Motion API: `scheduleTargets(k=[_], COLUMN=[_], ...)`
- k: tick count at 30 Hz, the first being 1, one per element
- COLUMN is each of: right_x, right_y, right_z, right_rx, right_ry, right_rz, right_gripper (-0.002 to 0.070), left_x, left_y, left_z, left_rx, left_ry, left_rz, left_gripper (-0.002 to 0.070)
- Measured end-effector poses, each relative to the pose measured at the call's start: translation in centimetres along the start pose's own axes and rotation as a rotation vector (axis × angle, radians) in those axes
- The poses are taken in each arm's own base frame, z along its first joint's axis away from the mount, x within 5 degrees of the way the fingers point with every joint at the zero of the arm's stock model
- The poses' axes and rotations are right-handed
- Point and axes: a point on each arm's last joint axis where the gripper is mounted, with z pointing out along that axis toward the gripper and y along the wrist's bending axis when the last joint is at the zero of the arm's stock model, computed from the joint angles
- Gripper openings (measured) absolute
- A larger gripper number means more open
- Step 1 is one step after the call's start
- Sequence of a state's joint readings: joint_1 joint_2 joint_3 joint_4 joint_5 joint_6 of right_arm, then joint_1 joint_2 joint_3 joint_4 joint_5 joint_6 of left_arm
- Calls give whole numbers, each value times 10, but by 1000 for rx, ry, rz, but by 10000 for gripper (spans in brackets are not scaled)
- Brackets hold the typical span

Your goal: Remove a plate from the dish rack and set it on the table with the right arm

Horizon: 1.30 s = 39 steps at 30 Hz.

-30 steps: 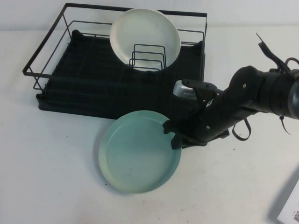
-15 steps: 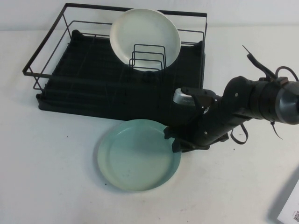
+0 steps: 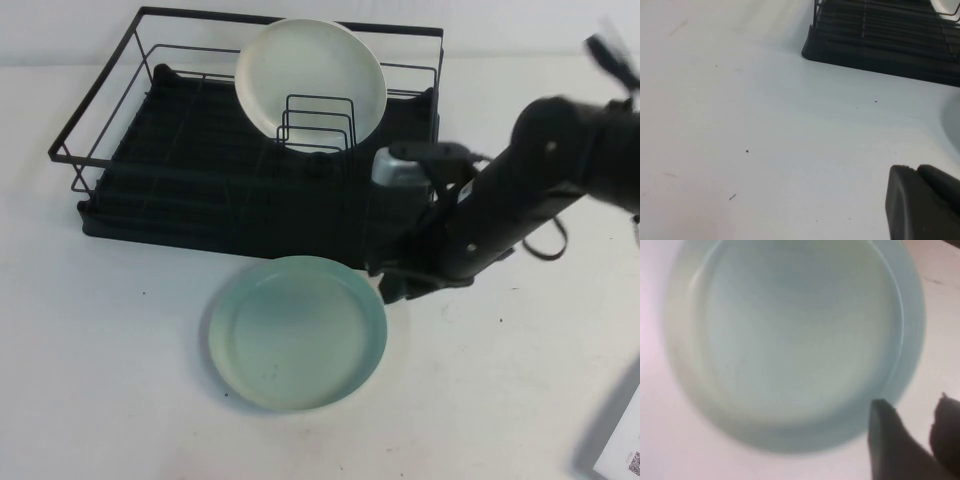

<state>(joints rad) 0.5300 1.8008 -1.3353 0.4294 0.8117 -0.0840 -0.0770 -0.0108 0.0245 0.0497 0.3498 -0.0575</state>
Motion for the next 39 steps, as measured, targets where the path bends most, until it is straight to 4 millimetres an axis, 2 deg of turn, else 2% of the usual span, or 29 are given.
scheduleTargets(k=[3, 9, 14, 17, 22, 28, 33, 39], right_x=[7, 33, 80, 120, 185, 244, 272, 284], right_y=[7, 13, 14, 12, 2, -9, -18, -23], right_z=[-39, -122, -178, -204, -218, -222, -217, -214], right_rx=[39, 188, 238, 230, 213, 186, 188, 211], right_ry=[-12, -79, -202, -298, -385, -492, -527, -487], right_rz=[-45, -88, -121, -138, -151, -165, -174, -172], right_gripper=[112, 4, -15, -17, -17, -18, -18, -18], left_x=[0, 0, 0, 0, 0, 0, 0, 0], left_y=[0, 0, 0, 0, 0, 0, 0, 0], left_z=[0, 0, 0, 0, 0, 0, 0, 0], left_rx=[0, 0, 0, 0, 0, 0, 0, 0], left_ry=[0, 0, 0, 0, 0, 0, 0, 0], left_rz=[0, 0, 0, 0, 0, 0, 0, 0], left_gripper=[-6, -6, -6, -6, -6, -6, -6, -6])
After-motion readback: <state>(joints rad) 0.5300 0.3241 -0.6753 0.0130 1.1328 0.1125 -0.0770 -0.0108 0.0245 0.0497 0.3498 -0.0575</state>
